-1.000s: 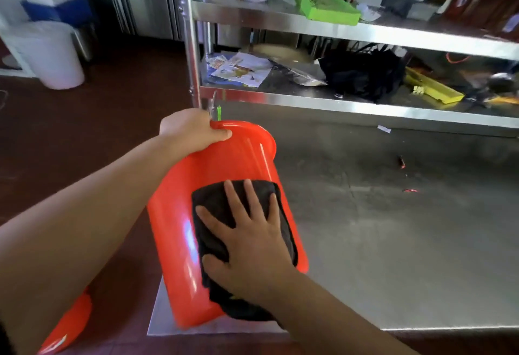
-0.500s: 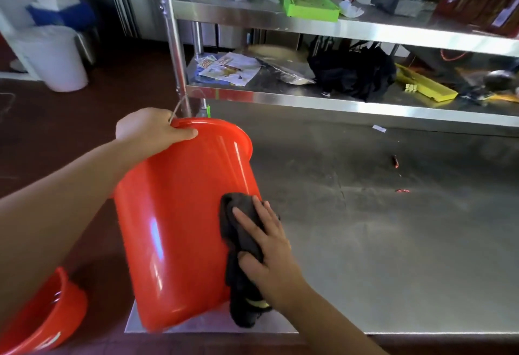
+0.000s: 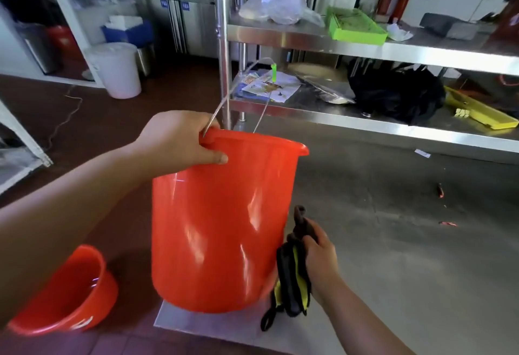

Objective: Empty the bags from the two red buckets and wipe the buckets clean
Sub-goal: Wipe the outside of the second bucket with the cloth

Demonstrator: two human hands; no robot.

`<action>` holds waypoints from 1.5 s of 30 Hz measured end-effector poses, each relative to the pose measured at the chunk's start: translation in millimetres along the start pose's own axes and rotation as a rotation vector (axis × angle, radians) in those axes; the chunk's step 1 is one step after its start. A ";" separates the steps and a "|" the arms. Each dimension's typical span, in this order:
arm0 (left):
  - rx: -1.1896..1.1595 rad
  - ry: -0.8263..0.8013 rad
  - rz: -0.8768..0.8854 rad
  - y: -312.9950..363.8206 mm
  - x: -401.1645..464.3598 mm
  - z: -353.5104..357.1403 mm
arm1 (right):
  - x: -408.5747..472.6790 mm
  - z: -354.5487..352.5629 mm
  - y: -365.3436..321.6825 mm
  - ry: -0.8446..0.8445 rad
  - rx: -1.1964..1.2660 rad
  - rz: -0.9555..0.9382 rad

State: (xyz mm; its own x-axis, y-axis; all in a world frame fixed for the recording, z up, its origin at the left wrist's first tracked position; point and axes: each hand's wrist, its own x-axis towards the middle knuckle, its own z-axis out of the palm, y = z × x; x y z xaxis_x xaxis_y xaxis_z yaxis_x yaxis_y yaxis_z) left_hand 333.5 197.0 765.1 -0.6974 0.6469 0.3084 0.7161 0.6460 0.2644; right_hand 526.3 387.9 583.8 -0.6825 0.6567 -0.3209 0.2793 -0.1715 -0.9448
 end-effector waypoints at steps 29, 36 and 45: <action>-0.354 -0.385 0.146 36.3 -91.0 146.4 | -27.6 48.7 5.0 -0.043 0.398 -0.113; -0.542 -0.557 0.088 14.4 -99.6 177.3 | -31.0 17.7 4.5 -0.352 0.370 -0.037; -0.989 -1.000 -0.311 8.1 -111.0 193.0 | -38.9 -52.0 49.9 -0.332 -0.115 0.095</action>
State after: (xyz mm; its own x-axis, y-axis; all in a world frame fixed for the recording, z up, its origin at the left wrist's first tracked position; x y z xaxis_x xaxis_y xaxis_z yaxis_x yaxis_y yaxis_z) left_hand 411.3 208.6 556.6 -0.2559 0.8104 -0.5270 -0.0296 0.5383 0.8422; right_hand 601.9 391.9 552.6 -0.8266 0.3640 -0.4292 0.4137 -0.1239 -0.9019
